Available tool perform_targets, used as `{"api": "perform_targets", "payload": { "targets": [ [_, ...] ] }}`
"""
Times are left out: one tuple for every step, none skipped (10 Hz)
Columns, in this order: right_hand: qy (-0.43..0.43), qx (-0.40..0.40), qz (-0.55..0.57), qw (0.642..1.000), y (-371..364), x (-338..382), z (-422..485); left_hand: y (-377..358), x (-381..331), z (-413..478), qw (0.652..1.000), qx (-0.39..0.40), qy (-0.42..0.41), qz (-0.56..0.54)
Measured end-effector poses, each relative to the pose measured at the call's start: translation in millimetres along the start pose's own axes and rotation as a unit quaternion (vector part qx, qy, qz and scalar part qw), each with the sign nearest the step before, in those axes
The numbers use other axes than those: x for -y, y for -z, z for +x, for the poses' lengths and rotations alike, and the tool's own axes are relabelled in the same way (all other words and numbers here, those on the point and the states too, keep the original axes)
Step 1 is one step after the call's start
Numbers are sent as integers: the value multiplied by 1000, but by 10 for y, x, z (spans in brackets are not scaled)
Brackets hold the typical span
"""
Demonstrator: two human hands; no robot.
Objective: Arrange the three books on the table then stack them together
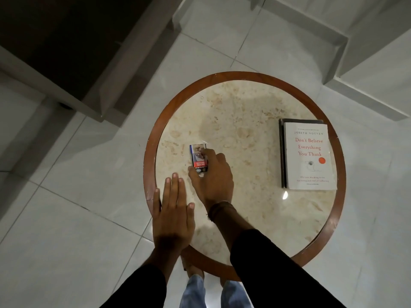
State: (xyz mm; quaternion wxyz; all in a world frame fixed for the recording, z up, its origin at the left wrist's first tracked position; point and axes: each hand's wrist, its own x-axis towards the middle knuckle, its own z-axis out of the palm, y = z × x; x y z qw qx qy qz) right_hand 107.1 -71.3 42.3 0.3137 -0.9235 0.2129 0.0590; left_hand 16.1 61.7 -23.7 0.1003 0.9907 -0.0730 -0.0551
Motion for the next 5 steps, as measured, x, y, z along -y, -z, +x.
{"api": "perform_targets", "payload": {
  "targets": [
    [-8, -12, -15, 1000, -107, 61, 51, -60, 33, -51, 999, -48, -18, -13],
    [-13, -17, -27, 999, -130, 72, 56, -75, 28, -67, 997, -64, -23, -19],
    [-6, -9, -27, 1000, -124, 83, 56, -70, 27, -30, 998, -52, -20, -20],
    [-1, -1, -18, 1000, -85, 91, 39, -76, 26, -60, 998, -50, -24, -13],
    [-17, -31, 35, 999, 51, 19, -97, -73, 12, -45, 998, -63, -30, -5]
  ]
}}
